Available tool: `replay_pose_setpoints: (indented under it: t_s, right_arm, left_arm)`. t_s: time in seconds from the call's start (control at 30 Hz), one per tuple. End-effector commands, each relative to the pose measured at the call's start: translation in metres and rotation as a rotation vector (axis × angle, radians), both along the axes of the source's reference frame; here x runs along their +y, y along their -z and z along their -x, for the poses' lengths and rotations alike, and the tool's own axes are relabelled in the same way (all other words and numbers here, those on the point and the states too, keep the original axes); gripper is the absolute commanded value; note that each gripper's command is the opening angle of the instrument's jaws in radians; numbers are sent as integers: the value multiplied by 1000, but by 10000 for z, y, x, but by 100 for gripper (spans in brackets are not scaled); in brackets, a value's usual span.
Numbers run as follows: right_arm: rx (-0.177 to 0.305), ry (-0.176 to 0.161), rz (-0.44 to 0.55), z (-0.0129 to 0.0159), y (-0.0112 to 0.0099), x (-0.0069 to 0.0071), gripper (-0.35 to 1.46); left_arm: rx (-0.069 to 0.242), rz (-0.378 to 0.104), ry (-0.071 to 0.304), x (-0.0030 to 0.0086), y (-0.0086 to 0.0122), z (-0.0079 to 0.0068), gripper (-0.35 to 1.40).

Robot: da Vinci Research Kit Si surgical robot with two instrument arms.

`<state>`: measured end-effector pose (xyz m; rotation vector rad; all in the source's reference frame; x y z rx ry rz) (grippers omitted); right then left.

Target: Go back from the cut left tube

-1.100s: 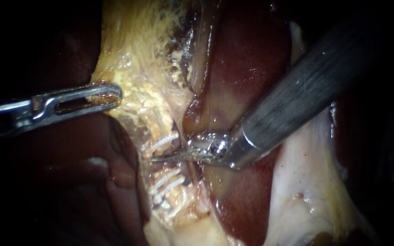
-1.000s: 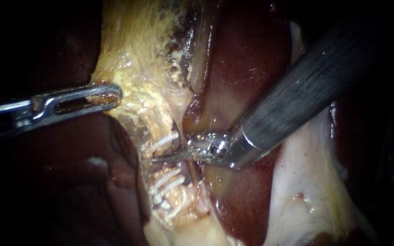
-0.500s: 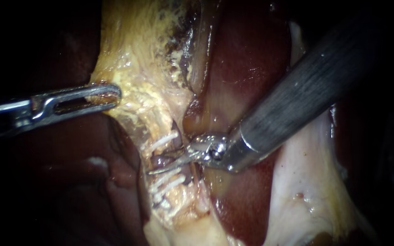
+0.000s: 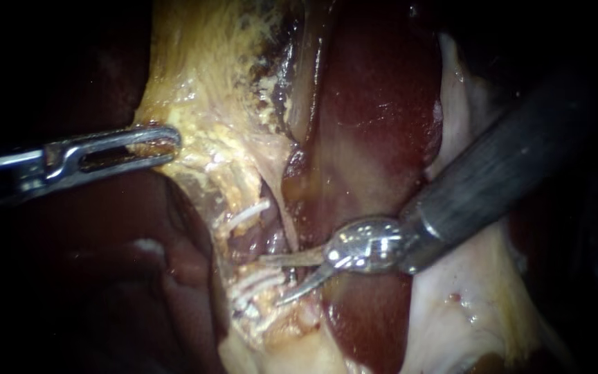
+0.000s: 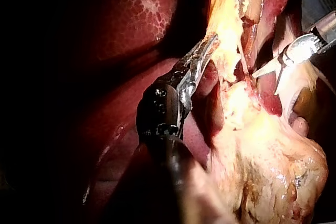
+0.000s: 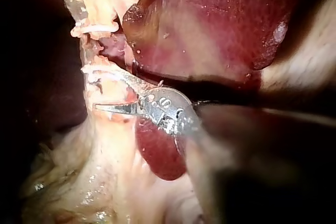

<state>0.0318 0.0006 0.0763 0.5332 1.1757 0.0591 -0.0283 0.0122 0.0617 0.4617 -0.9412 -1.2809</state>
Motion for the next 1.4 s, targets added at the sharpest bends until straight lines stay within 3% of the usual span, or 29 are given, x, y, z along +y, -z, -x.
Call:
replay_pose_setpoints:
  t_s: [0.03,0.23,0.43,0.6,0.7,0.9,1.07,1.4]
  right_arm:
    - [-2,-10,19,7,5,6,143]
    - [-20,-58,133,50,35,46,143]
    - [-31,-107,181,71,53,68,143]
    - [-38,-111,179,72,53,68,143]
    - [-37,-110,178,72,53,68,143]
    - [-37,-110,178,72,53,68,143]
    - [-37,-110,178,72,53,68,143]
    - [-33,-114,177,71,54,68,143]
  left_arm:
    - [-1,-1,-1,0,-1,0,-35]
    - [-2,0,-2,1,-5,-1,-35]
    - [-2,3,-2,3,-15,0,-35]
    - [0,12,4,4,-37,13,-35]
    - [16,12,3,5,-53,24,-35]
    - [24,8,-21,9,-82,50,-35]
    - [21,8,-22,10,-85,59,-35]
    - [19,7,-24,9,-84,59,-35]
